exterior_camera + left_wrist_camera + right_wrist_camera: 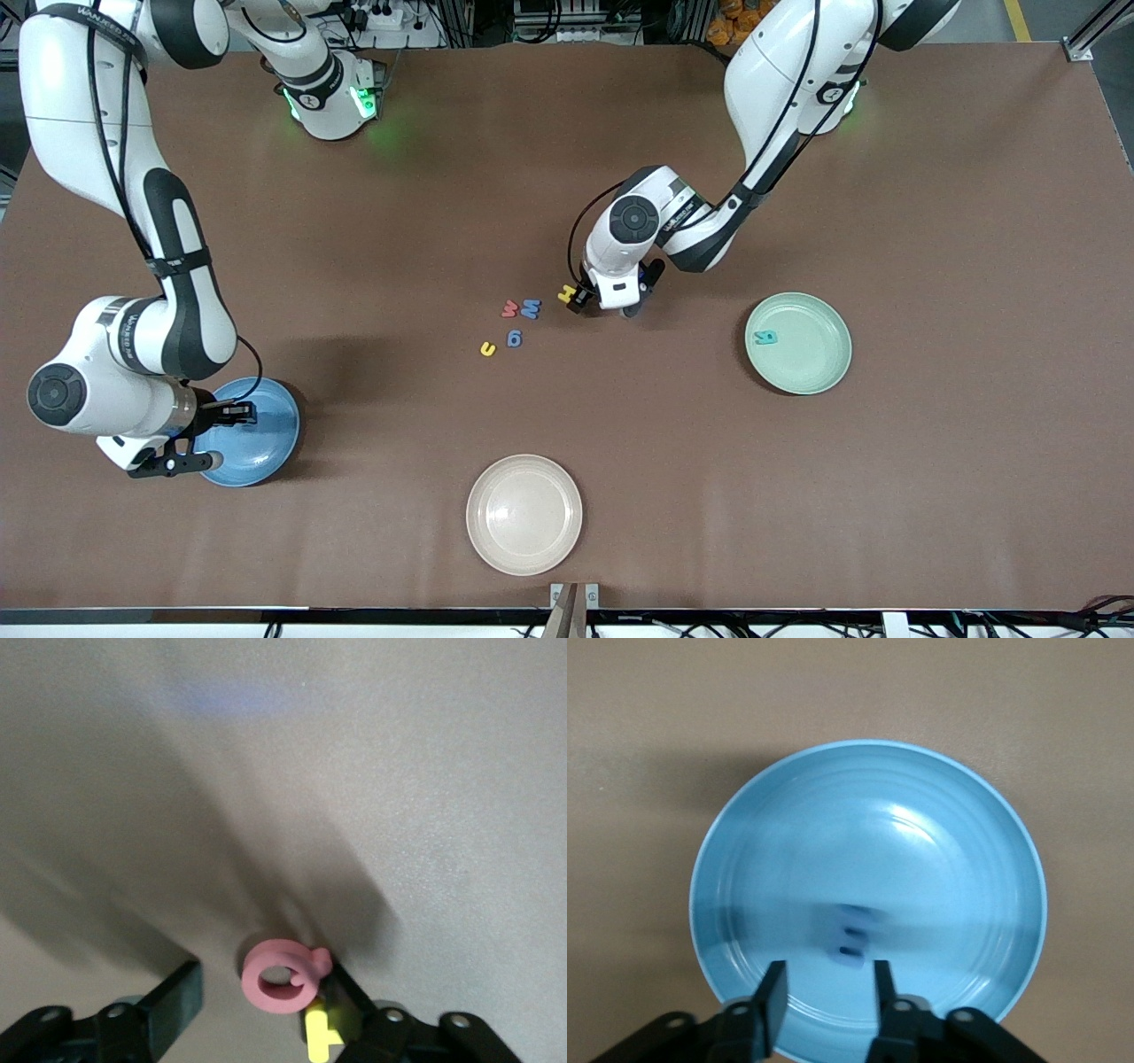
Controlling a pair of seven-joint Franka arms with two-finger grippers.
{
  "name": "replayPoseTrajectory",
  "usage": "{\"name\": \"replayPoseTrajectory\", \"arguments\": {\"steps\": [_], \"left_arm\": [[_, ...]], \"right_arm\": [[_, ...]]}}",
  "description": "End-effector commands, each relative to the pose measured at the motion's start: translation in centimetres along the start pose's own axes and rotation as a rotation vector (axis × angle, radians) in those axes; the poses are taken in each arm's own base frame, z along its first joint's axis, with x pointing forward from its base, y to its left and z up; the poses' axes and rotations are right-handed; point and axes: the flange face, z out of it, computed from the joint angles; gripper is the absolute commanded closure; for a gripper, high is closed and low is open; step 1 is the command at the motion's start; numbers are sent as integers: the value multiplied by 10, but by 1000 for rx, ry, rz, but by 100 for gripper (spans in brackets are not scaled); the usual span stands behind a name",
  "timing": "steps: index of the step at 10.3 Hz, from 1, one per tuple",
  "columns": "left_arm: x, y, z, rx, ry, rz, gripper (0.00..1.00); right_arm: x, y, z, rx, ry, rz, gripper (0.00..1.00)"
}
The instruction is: Sort upper and lower case letters into plates
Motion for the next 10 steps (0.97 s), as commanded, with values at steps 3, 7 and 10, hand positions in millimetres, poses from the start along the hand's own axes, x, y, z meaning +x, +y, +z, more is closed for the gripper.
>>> {"name": "replayPoseTrajectory", "arguments": {"steps": [3, 7, 10], "left_arm": [[3, -2, 9, -2, 25, -6, 62], [12, 11, -10, -3, 32, -7, 69], [26, 32, -51, 119, 67, 27, 69]], "right_arm": [[2, -22, -5, 14, -2, -26, 0], [8, -102, -9, 22, -1, -38, 0], [3, -202, -20, 17, -18, 65, 0]]}}
